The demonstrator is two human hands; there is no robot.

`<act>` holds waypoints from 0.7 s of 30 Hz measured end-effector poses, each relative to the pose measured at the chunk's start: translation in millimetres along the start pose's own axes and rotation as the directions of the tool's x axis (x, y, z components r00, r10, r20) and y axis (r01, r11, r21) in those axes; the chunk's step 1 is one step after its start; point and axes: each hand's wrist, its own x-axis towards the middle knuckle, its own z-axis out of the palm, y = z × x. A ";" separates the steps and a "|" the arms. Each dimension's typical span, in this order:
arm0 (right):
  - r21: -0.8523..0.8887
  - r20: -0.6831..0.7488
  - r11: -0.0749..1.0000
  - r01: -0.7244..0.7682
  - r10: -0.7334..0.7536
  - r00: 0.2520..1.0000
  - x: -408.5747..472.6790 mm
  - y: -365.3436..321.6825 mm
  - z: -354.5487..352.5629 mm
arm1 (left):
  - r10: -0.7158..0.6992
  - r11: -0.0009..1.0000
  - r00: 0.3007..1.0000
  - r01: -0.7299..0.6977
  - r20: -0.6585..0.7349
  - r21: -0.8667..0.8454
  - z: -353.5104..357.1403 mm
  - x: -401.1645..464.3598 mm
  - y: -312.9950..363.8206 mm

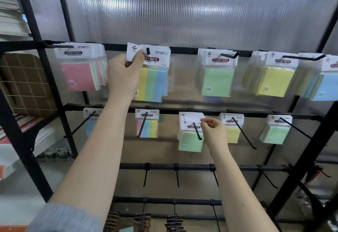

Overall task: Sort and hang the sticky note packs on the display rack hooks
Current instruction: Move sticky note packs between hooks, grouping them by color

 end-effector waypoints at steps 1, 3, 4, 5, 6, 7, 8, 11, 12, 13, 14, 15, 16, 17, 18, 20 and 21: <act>-0.001 -0.002 1.000 -0.003 0.003 1.000 1.1 1.5 0.0 | -0.005 1.000 1.000 0.005 -0.001 0.013 1.1 0.9 -1.9; -0.008 -0.003 1.000 -0.018 0.018 1.000 2.9 4.5 0.1 | -0.021 0.998 1.000 0.021 -0.011 0.053 4.3 4.3 -5.2; -0.012 -0.002 1.000 -0.026 0.025 1.000 4.1 6.1 0.1 | -0.028 0.997 0.999 0.029 -0.016 0.076 6.3 7.1 -7.0; -0.021 -0.003 0.999 -0.028 0.028 1.000 6.0 8.2 0.5 | -0.033 0.994 0.999 0.035 -0.020 0.099 8.6 10.1 -8.4; -0.036 -0.002 0.999 -0.030 0.030 1.000 7.9 10.0 0.8 | -0.034 0.991 0.999 0.037 -0.024 0.125 11.0 12.8 -8.9; -0.055 -0.002 0.998 -0.030 0.030 1.000 9.9 11.5 1.1 | -0.030 0.988 0.999 0.034 -0.030 0.152 13.3 15.5 -9.7; -0.074 -0.002 0.997 -0.032 0.032 0.999 12.1 13.2 1.6 | -0.022 0.983 0.999 0.027 -0.034 0.181 15.3 18.0 -10.2; -0.122 0.013 0.992 -0.039 0.041 0.999 17.8 18.6 3.3 | 0.000 0.973 0.999 0.009 -0.041 0.232 20.2 24.2 -13.1; -0.136 0.020 0.990 -0.043 0.047 0.999 19.3 20.0 3.8 | 0.007 0.971 0.999 0.003 -0.043 0.239 21.7 25.4 -14.7; -0.146 0.034 0.988 -0.051 0.056 0.998 19.6 21.4 3.8 | 0.010 0.968 0.999 0.004 -0.052 0.251 22.8 26.3 -16.7; -0.158 0.051 0.986 -0.056 0.064 0.997 21.5 24.2 4.5 | 0.014 0.964 0.998 0.005 -0.069 0.267 23.9 26.7 -18.2; -0.176 0.067 0.983 -0.055 0.067 0.996 22.2 25.7 5.3 | 0.020 0.959 0.995 0.007 -0.093 0.282 24.9 27.2 -20.1; -0.188 0.076 0.981 -0.046 0.061 0.995 23.4 27.6 6.6 | 0.024 0.956 0.993 0.012 -0.117 0.293 25.6 27.0 -21.2; -0.199 0.075 0.979 -0.045 0.061 0.995 24.0 28.7 7.4 | 0.023 0.956 0.990 0.018 -0.137 0.293 26.2 26.6 -21.7; -0.198 0.065 0.979 -0.041 0.055 0.996 24.7 29.8 7.8 | 0.016 0.957 0.988 0.030 -0.154 0.290 26.2 26.1 -21.7; -0.223 0.049 0.974 -0.029 0.041 0.998 25.3 29.9 7.9 | -0.003 0.955 0.984 0.056 -0.180 0.291 25.5 25.0 -20.9; -0.247 0.048 0.969 -0.024 0.037 0.998 26.1 29.8 8.8 | -0.013 0.952 0.983 0.069 -0.185 0.299 24.8 24.5 -20.5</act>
